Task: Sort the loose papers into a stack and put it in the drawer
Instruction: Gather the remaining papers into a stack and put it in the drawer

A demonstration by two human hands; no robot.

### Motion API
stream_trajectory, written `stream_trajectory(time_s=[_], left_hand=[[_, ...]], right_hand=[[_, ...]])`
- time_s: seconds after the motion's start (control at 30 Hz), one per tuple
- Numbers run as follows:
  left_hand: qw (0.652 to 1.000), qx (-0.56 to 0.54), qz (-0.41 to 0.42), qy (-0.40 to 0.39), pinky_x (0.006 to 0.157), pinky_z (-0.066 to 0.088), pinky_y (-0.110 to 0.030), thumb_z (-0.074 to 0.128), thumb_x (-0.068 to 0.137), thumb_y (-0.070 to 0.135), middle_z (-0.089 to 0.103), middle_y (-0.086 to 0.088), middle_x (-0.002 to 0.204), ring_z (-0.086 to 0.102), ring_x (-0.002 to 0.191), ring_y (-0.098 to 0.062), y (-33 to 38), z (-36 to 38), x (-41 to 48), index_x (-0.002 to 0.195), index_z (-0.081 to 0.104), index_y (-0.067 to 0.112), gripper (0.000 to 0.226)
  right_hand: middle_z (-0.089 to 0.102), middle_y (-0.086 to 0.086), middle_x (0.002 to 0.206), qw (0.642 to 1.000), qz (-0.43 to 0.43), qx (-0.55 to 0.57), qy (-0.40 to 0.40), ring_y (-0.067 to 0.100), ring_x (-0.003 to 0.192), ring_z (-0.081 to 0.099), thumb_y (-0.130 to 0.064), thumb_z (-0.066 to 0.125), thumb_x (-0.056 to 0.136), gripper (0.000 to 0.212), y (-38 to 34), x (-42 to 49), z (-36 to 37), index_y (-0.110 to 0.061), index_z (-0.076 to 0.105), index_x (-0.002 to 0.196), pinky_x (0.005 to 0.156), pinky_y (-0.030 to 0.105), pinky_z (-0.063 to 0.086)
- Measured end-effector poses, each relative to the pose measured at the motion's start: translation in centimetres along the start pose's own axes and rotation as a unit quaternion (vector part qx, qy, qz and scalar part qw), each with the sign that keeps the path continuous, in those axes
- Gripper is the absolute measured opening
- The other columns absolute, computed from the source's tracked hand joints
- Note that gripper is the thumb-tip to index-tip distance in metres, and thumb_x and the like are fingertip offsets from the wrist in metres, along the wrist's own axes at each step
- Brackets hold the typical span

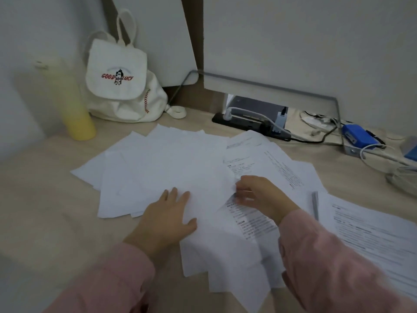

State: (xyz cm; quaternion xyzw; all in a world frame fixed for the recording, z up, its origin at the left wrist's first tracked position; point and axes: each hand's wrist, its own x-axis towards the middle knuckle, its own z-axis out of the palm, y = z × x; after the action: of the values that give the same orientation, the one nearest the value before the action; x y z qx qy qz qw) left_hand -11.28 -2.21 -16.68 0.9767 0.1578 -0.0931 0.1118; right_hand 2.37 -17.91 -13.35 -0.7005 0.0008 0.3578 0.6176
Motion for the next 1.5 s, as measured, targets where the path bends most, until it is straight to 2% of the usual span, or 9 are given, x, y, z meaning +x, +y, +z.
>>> stream_trajectory(time_s=[0.2,0.3,0.5,0.7,0.9,1.0,1.13,1.23,1.5], left_hand=[[0.998,-0.029,0.041,0.041,0.118,0.01,-0.033,0.018,0.047,0.097,0.001,0.014,0.154,0.007,0.147,-0.014,-2.9,1.2,-0.1,0.149,0.016,0.026,0.124],[0.992,-0.05,0.082,0.081,0.106,0.034,-0.03,0.019,0.064,0.092,0.051,-0.008,0.138,0.053,0.125,-0.027,-4.0,1.9,0.0,0.128,0.057,0.009,0.112],[0.969,-0.147,0.097,0.172,0.115,0.019,-0.028,0.036,0.051,0.096,0.014,0.013,0.15,0.016,0.141,-0.003,-6.1,2.0,-0.4,0.145,0.018,0.032,0.115],[0.946,-0.113,0.116,0.281,0.104,0.04,-0.034,0.064,0.078,0.034,0.056,-0.003,0.133,0.038,0.125,-0.01,-8.3,0.5,1.3,0.135,0.046,0.022,0.061],[0.875,-0.34,0.036,0.342,0.085,0.044,-0.008,0.053,0.086,0.009,0.059,0.042,0.099,0.059,0.096,0.011,-6.1,-4.3,1.1,0.108,0.062,0.033,0.034],[0.81,-0.471,-0.023,0.348,0.05,0.038,-0.002,0.056,0.091,0.011,0.058,0.02,0.051,0.053,0.049,0.005,-4.5,-5.4,1.1,0.065,0.058,0.018,0.026],[0.654,-0.692,-0.012,0.306,0.079,0.053,-0.023,0.059,0.089,0.021,0.075,0.006,0.094,0.07,0.088,-0.009,-2.6,-6.8,0.7,0.099,0.069,0.016,0.015],[0.581,-0.767,0.009,0.271,0.07,0.057,-0.02,0.057,0.089,0.017,0.076,0.008,0.094,0.071,0.088,-0.006,-1.8,-7.2,0.4,0.099,0.068,0.019,0.015],[0.61,-0.773,-0.05,0.168,0.077,0.056,-0.03,0.056,0.089,0.018,0.075,0.002,0.1,0.07,0.091,-0.014,-1.5,-2.8,0.2,0.107,0.066,0.018,0.02]], right_hand=[[0.06,0.012,0.081,0.999,0.02,0.025,-0.036,0.024,0.071,0.056,-0.008,0.059,0.087,0.004,0.3,1.9,2.5,-0.006,0.061,0.084,0.063,0.031,0.05],[0.064,0.017,0.101,0.998,0.02,0.039,-0.039,0.027,0.083,0.061,-0.003,0.056,0.087,0.025,0.6,2.9,4.2,-0.001,0.058,0.111,0.064,0.032,0.055],[0.064,0.023,0.108,0.991,0.03,0.118,-0.055,0.033,0.088,0.062,0.009,0.047,0.085,0.026,-0.1,3.4,5.5,0.009,0.059,0.108,0.062,0.032,0.059],[0.075,0.011,0.076,0.971,-0.005,0.204,-0.122,0.021,0.066,0.072,0.01,0.045,0.086,0.02,-2.5,1.1,4.5,0.0,0.063,0.091,0.055,0.028,0.059],[0.068,0.01,0.116,0.956,-0.123,0.19,-0.185,0.023,0.102,0.068,-0.036,0.056,0.079,0.048,-4.8,-1.8,2.7,-0.015,0.057,0.122,0.082,0.035,0.057],[0.065,0.011,0.122,0.967,-0.108,0.176,-0.152,0.027,0.11,0.063,-0.042,0.067,0.069,0.067,-4.7,-1.9,0.8,-0.016,0.052,0.128,0.093,0.042,0.052],[0.053,0.013,0.133,0.987,-0.056,0.132,-0.073,0.027,0.117,0.055,-0.032,0.063,0.078,0.065,-2.8,-1.4,-0.5,-0.013,0.044,0.137,0.099,0.043,0.044],[0.048,0.012,0.137,0.989,-0.044,0.133,-0.047,0.027,0.119,0.053,-0.039,0.069,0.073,0.073,-1.4,-1.5,-1.0,-0.019,0.042,0.138,0.097,0.044,0.045],[0.058,0.004,0.134,0.952,-0.151,0.219,-0.15,0.022,0.122,0.056,-0.032,0.054,0.089,0.048,-0.2,-1.9,-0.8,-0.021,0.048,0.135,0.106,0.046,0.038]])
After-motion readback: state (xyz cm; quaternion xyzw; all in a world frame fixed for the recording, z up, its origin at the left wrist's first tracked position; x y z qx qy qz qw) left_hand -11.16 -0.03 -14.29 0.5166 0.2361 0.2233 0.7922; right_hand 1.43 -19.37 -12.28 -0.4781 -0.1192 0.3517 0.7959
